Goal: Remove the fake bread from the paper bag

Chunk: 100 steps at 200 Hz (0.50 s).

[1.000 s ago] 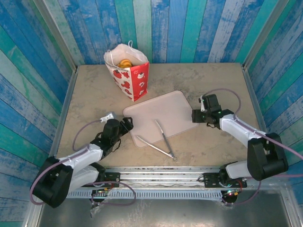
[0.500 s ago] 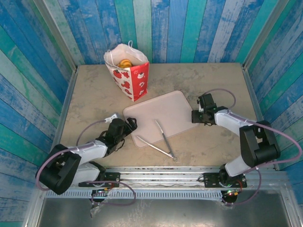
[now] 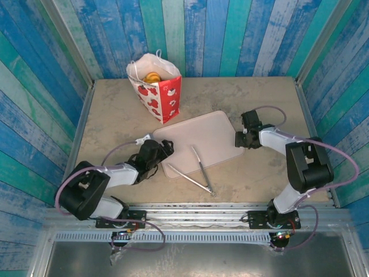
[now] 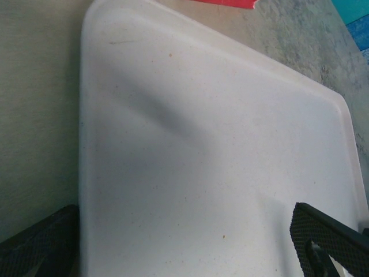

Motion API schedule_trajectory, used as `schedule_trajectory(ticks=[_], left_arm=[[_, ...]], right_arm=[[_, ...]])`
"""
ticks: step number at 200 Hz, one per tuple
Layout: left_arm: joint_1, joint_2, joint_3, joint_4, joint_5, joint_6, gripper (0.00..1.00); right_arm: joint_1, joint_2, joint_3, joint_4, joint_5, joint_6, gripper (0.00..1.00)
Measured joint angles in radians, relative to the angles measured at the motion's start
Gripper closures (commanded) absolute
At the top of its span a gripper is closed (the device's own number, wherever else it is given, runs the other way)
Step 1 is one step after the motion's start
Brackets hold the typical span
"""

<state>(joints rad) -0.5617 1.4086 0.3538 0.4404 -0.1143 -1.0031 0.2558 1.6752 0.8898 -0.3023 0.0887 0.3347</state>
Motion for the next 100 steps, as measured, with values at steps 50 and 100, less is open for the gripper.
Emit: schedule_trajectory(ticks=[50,100], left_arm=[[-0.038,0.127,0.105,0.032,0.016,0.003,0.04],[-0.06,0.224,0.22,0.036,0.032,0.005,0.04]], right_arm=[[-0.097,0.061,0.066,0.0,-0.046,0.01,0.4],[-0.166,0.136,0.165,-0.013,-0.098,0.008,0.42]])
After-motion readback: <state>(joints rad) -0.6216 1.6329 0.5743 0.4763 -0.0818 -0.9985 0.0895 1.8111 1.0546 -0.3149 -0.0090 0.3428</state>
